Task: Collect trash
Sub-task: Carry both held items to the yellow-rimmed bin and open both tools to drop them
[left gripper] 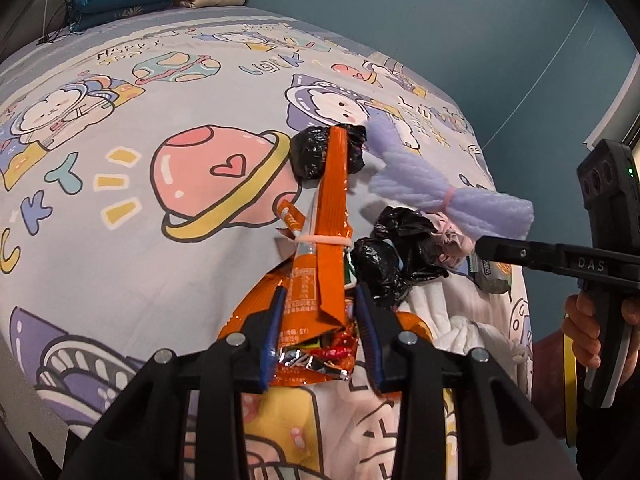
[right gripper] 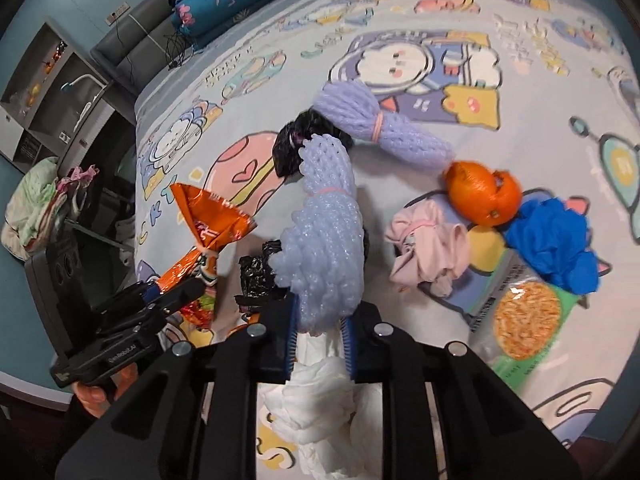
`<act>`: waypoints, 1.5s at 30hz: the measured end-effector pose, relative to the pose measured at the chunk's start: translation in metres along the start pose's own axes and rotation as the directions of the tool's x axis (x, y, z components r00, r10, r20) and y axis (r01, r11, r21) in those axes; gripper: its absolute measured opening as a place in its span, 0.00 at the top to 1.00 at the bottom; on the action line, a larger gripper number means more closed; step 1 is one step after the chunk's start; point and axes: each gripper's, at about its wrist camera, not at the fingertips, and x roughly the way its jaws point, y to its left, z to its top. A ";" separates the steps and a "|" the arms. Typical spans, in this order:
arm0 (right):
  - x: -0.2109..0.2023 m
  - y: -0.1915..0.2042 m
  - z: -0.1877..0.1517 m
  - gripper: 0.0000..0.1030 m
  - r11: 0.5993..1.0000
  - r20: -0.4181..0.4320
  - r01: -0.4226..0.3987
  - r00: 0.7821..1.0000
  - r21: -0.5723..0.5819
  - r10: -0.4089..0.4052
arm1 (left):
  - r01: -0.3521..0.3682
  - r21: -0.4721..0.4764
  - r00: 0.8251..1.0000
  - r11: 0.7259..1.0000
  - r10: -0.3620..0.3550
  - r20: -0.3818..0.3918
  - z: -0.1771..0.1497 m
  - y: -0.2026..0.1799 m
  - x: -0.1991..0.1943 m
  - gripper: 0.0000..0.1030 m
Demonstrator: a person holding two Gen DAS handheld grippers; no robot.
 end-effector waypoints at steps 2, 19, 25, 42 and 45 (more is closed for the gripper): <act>-0.006 -0.002 -0.004 0.83 1.000 0.013 0.005 1.000 -0.001 -0.005 | -0.003 0.005 1.000 1.000 0.003 0.005 -0.001 -0.002 -0.005 0.69; -0.097 -0.024 -0.080 0.83 0.999 0.116 -0.025 0.993 0.047 0.019 | -0.053 0.057 0.992 0.997 0.046 0.115 -0.018 -0.033 -0.065 0.69; -0.143 -0.044 -0.117 0.83 0.996 0.178 -0.011 0.984 0.094 -0.006 | -0.047 0.111 0.991 0.993 0.032 0.133 -0.021 -0.067 -0.079 0.69; -0.230 -0.103 -0.184 0.83 0.956 0.317 0.106 0.928 0.272 -0.194 | 0.084 0.306 0.990 0.948 -0.114 0.084 -0.050 -0.197 -0.099 0.69; -0.242 -0.108 -0.191 0.83 0.947 0.321 0.126 0.921 0.294 -0.222 | 0.107 0.337 0.989 0.935 -0.136 0.065 -0.054 -0.219 -0.099 0.69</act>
